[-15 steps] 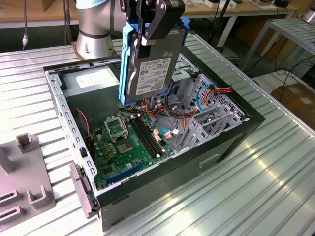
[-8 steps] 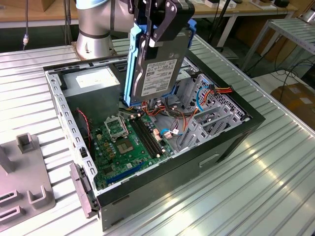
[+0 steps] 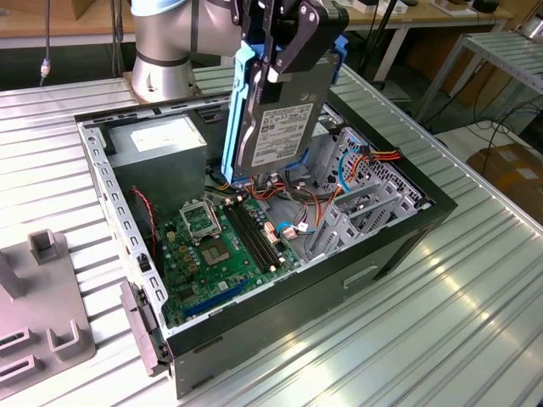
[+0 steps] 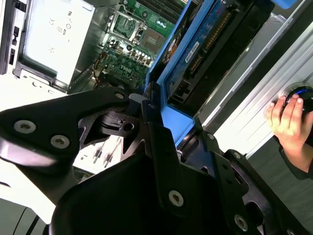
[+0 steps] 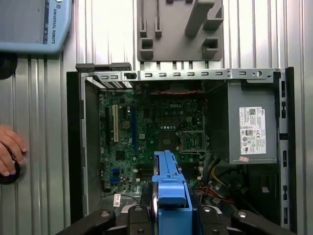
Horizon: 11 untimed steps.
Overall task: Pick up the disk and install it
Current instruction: 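Insert the disk into the insertion slot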
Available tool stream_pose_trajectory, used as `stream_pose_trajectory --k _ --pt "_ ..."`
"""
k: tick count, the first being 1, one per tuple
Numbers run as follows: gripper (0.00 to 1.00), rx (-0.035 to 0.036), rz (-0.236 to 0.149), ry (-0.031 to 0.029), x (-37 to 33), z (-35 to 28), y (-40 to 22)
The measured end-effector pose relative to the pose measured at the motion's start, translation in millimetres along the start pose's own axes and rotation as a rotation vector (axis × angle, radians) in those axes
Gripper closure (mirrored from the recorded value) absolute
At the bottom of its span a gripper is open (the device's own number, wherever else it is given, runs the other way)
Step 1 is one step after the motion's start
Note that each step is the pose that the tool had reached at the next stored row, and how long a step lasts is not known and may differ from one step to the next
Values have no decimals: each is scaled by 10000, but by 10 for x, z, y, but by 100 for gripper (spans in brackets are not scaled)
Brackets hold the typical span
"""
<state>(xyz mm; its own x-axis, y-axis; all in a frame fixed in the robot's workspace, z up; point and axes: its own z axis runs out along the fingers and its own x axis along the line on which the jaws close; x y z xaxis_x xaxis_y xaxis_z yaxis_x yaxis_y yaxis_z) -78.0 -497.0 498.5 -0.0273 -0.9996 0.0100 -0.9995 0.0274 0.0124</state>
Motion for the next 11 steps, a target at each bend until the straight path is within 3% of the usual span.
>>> stream_pose_trajectory --k 11 --pt "63 -37 34 0 62 -1 -122"
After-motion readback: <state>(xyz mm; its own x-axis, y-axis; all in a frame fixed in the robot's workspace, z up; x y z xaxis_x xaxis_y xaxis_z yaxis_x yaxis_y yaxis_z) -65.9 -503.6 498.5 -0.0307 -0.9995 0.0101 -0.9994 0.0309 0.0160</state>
